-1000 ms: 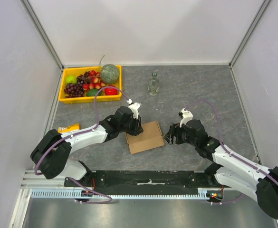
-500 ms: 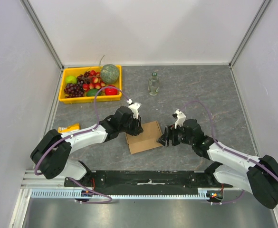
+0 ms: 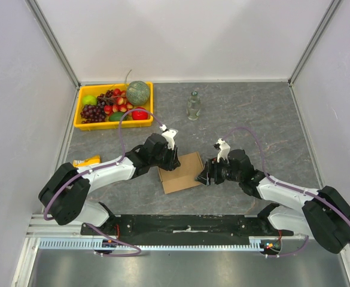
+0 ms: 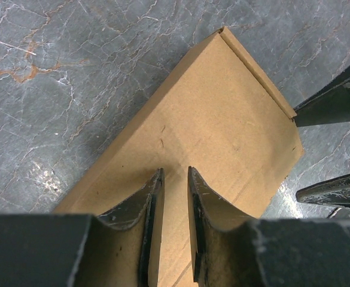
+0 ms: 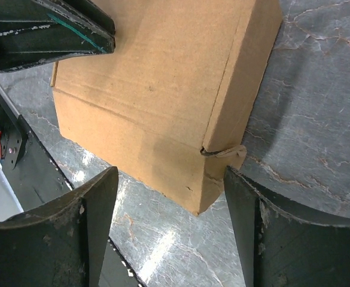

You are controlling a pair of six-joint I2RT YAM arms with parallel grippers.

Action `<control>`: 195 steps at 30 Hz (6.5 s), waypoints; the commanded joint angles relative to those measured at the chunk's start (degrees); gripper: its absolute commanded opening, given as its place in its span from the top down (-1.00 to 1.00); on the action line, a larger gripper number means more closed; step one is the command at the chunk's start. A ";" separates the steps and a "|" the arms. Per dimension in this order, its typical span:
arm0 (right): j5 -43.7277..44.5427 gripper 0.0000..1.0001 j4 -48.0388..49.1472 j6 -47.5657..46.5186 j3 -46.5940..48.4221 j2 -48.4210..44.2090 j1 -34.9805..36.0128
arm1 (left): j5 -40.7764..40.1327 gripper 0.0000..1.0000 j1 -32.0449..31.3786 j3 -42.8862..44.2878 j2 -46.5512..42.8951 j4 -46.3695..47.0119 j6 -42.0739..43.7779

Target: Fold the paper box

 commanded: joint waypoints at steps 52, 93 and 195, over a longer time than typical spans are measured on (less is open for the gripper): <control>-0.08 0.05 8.51 0.33 -3.71 3.74 -0.17 | 0.80 0.45 -0.41 0.05 2.05 -1.72 1.55; 12.48 0.40 4.29 2.26 -2.04 10.17 -0.09 | 2.91 0.45 -0.33 0.23 2.58 -1.46 2.61; 17.15 0.48 -10.12 -5.21 12.63 13.32 -0.26 | 2.38 0.49 -0.33 0.66 2.66 -1.72 1.90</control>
